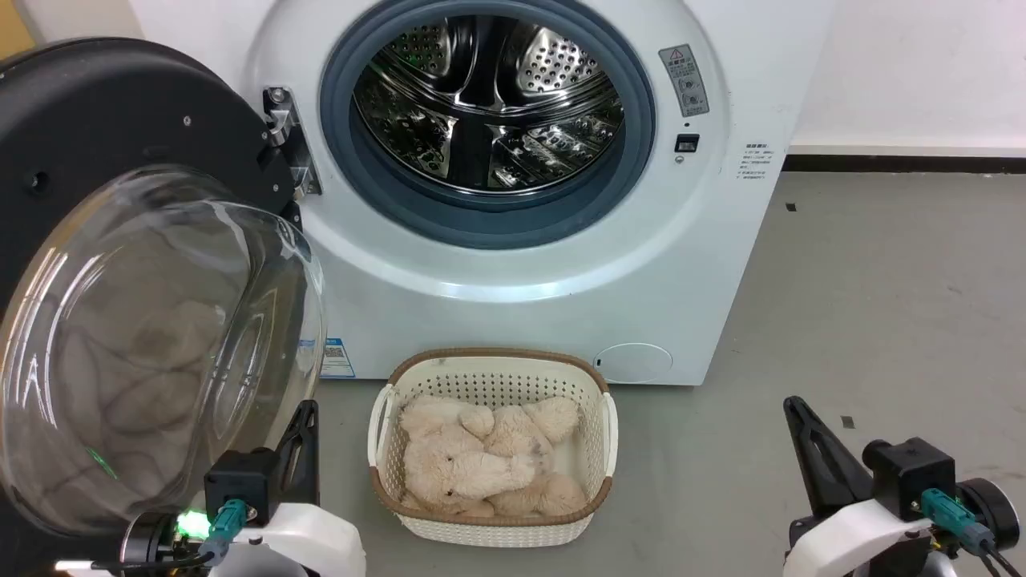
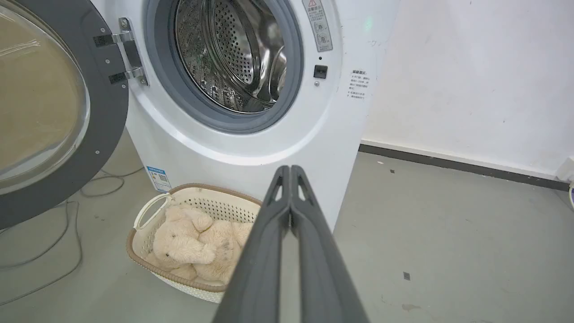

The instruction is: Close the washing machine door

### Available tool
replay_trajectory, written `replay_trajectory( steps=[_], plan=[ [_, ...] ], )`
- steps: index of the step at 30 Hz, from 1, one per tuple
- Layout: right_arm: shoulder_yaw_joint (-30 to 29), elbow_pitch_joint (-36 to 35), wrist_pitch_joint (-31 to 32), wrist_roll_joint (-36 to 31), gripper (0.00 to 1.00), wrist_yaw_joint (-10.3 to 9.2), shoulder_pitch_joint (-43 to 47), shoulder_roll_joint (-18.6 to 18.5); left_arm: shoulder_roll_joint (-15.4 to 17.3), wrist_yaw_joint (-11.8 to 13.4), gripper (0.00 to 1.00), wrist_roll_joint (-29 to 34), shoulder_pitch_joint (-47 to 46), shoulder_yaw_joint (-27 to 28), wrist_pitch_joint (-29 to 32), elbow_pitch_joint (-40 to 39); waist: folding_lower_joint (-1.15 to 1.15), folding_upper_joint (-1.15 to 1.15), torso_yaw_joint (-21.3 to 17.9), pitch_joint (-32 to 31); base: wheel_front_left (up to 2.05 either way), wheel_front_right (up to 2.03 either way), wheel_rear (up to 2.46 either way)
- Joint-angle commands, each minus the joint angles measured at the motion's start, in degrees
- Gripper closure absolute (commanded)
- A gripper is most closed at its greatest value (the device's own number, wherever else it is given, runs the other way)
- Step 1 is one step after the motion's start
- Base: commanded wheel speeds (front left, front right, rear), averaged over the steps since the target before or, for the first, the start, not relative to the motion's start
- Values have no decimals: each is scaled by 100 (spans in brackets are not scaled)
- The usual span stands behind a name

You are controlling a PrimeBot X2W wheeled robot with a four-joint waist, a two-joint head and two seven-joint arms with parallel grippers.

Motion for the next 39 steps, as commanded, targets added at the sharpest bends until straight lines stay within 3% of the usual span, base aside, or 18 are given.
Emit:
replay_trajectory(
  steps=[1, 2, 3, 23, 39],
  plan=[
    [-8, -26, 5, -46, 100, 3, -66, 26, -6, 16, 100, 50, -88, 8, 2, -25, 0, 0, 0, 0, 0, 0, 0],
    [-8, -26, 5, -46, 100, 3, -66, 26, -6, 16, 100, 50, -88, 8, 2, -25, 0, 0, 0, 0, 0, 0, 0],
    [0, 0, 0, 0, 0, 0, 0, 0, 0, 0, 0, 0, 0, 0, 0, 0, 0, 0, 0, 0, 0, 0, 0],
    [-45, -33, -208, 227, 0, 0, 34, 3, 0, 37, 0, -114, 8, -84, -208, 7, 0, 0, 69, 10, 0, 0, 0],
    [0, -68, -399, 370, 0, 1, 75, 6, -1, 75, 0, -196, 27, -158, -400, -19, 0, 0, 406, 12, 0, 0, 0]
  ],
)
